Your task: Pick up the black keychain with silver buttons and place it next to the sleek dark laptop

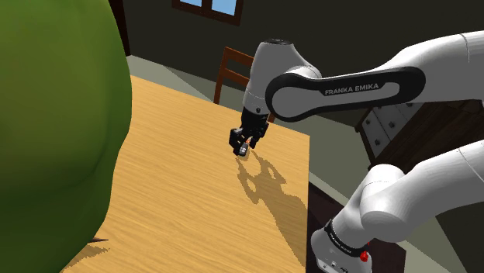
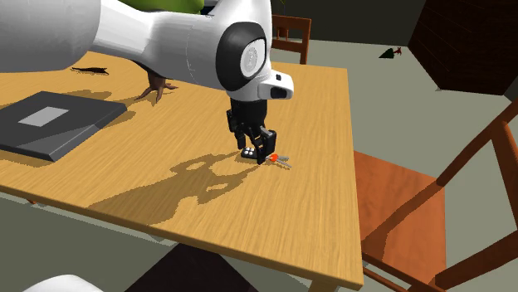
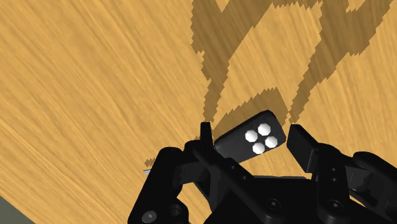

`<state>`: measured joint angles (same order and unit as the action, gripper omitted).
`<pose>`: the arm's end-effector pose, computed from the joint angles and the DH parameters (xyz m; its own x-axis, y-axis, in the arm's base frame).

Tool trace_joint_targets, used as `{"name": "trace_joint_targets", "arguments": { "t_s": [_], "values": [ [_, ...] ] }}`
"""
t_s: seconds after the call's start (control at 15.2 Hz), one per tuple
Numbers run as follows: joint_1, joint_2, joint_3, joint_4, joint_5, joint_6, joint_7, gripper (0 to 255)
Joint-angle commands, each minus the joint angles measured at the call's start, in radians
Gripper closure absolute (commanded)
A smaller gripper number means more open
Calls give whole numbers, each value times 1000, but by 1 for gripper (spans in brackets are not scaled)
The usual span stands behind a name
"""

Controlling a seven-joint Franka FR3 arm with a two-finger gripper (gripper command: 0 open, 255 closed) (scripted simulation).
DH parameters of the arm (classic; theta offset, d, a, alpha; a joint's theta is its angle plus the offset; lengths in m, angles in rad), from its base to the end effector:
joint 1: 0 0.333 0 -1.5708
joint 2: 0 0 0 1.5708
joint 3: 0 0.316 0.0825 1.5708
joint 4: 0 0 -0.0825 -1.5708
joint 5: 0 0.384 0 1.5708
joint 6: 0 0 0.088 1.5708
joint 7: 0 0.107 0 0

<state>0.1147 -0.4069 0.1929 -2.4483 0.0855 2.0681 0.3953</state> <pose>0.4004 0.1342 0.4473 0.9897 -0.1419 0.0198 -0.1418 -0.9899 -0.0083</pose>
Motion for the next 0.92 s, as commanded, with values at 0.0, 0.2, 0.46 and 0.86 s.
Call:
{"name": "trace_joint_targets", "arguments": {
  "t_s": [0.0,0.2,0.46,0.86],
  "values": [
    [0,0,0,0,0,0,0,255],
    [0,0,0,0,0,0,0,255],
    [0,-17,-4,41,-1,-58,-1,255],
    [-2,-34,-10,108,-3,-142,-1,255]
  ]
}}
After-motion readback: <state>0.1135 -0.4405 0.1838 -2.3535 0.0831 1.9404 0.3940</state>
